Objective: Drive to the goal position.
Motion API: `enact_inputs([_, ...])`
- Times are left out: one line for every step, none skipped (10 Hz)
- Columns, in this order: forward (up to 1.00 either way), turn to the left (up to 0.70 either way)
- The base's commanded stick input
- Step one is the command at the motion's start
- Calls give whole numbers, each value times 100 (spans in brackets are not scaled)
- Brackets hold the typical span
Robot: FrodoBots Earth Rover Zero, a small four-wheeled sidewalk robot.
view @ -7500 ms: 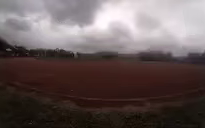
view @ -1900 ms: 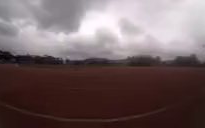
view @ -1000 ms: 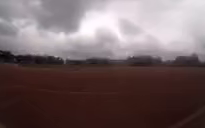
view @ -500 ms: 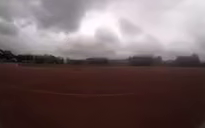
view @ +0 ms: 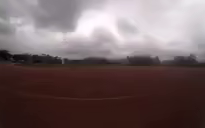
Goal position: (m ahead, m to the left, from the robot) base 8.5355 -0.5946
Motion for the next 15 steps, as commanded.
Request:
enact_inputs([50,0])
enact_inputs([50,0])
enact_inputs([50,0])
enact_inputs([50,0])
enact_inputs([50,0])
enact_inputs([50,0])
enact_inputs([50,0])
enact_inputs([50,0])
enact_inputs([50,0])
enact_inputs([50,0])
enact_inputs([50,0])
enact_inputs([50,0])
enact_inputs([50,0])
enact_inputs([50,0])
enact_inputs([50,0])
